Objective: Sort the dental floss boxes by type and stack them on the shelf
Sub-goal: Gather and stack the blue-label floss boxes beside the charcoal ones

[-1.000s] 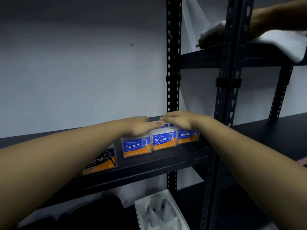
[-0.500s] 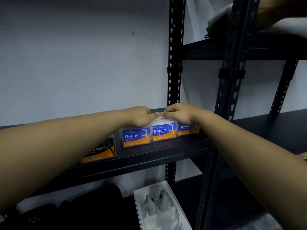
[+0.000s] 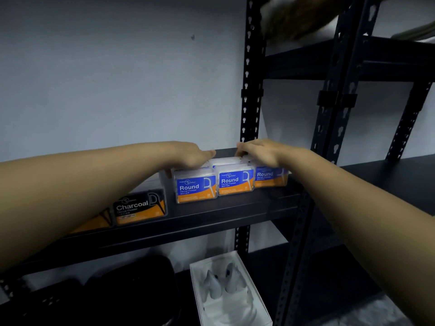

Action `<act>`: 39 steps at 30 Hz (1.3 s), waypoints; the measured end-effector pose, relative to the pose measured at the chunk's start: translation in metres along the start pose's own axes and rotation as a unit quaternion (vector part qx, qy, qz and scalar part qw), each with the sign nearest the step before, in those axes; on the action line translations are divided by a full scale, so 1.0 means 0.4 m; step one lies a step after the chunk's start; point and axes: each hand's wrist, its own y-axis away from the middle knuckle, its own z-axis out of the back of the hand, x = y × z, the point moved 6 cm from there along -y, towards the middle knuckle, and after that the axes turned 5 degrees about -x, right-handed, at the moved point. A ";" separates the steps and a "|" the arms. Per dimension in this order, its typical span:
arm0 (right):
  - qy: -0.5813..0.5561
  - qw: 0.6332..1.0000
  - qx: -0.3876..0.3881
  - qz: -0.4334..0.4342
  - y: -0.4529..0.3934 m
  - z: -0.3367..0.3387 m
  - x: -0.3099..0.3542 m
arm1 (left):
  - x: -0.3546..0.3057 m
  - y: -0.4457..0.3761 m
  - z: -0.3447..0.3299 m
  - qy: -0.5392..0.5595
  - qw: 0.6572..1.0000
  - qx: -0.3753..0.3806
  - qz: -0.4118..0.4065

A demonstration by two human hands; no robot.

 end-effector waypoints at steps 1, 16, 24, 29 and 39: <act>-0.005 1.000 0.007 0.000 0.000 0.000 0.002 | -0.008 0.003 0.005 -0.008 1.000 -0.013 -0.020; -0.001 0.999 0.018 0.039 0.032 -0.030 0.024 | -0.052 0.037 -0.033 0.002 0.992 -0.048 -0.121; -0.011 0.999 0.017 0.043 0.045 -0.032 0.027 | -0.049 0.046 -0.032 0.005 0.992 -0.048 -0.117; -0.013 0.999 0.017 0.043 0.048 -0.033 0.030 | -0.050 0.052 -0.034 0.006 0.992 -0.041 -0.123; 0.007 0.999 0.012 0.050 0.071 -0.033 0.042 | -0.049 0.058 -0.042 0.003 0.992 -0.048 -0.121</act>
